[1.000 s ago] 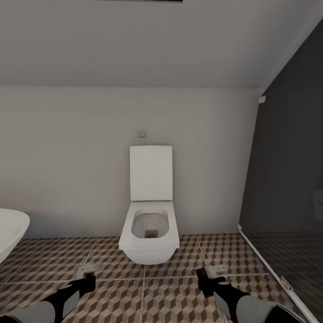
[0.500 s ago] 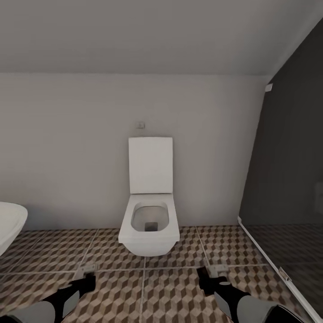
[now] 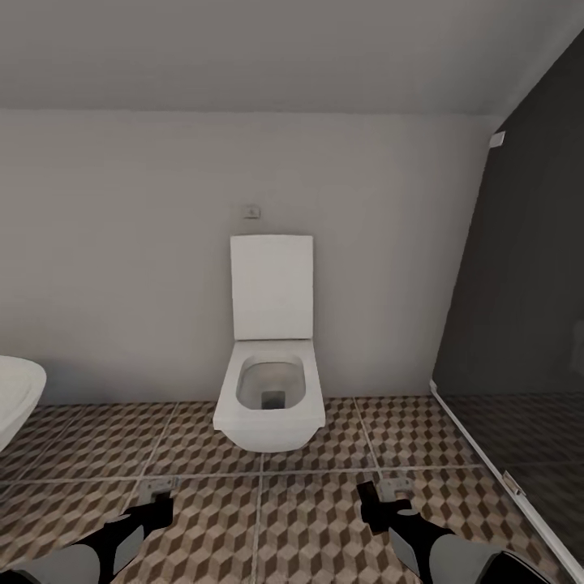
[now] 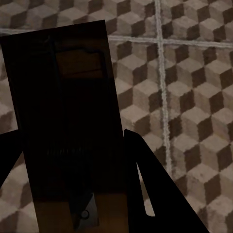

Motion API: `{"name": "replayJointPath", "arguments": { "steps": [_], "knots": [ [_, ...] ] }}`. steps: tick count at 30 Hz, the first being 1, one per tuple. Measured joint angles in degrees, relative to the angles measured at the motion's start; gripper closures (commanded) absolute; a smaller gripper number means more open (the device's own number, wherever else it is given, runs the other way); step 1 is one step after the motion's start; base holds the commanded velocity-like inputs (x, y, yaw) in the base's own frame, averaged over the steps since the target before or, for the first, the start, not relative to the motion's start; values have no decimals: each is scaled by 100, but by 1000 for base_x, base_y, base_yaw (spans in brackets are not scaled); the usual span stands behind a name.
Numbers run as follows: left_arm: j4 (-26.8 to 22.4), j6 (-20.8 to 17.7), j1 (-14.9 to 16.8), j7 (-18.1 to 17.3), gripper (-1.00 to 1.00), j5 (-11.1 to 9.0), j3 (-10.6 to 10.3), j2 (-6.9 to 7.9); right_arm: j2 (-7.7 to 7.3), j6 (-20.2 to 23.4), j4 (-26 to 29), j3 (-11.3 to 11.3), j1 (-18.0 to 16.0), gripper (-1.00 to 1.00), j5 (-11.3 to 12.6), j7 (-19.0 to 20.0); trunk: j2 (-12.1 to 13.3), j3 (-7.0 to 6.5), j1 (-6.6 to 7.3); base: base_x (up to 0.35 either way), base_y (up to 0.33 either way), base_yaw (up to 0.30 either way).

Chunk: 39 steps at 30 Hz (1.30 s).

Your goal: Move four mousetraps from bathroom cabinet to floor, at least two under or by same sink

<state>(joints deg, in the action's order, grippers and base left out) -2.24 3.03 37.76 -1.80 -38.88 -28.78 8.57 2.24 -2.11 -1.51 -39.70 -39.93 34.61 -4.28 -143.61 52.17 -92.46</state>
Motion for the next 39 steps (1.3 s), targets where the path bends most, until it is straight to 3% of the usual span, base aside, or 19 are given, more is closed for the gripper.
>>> {"name": "replayJointPath", "arguments": {
  "steps": [13,39],
  "knots": [
    [-5,37,0,-16,100,-42,8,8,0,-2,0,0,0,100,0,0,0,0,2,49,0,0],
    [-9,50,0,-19,100,-42,8,16,0,-2,0,0,0,100,0,0,0,0,3,311,0,0]
  ]
}}
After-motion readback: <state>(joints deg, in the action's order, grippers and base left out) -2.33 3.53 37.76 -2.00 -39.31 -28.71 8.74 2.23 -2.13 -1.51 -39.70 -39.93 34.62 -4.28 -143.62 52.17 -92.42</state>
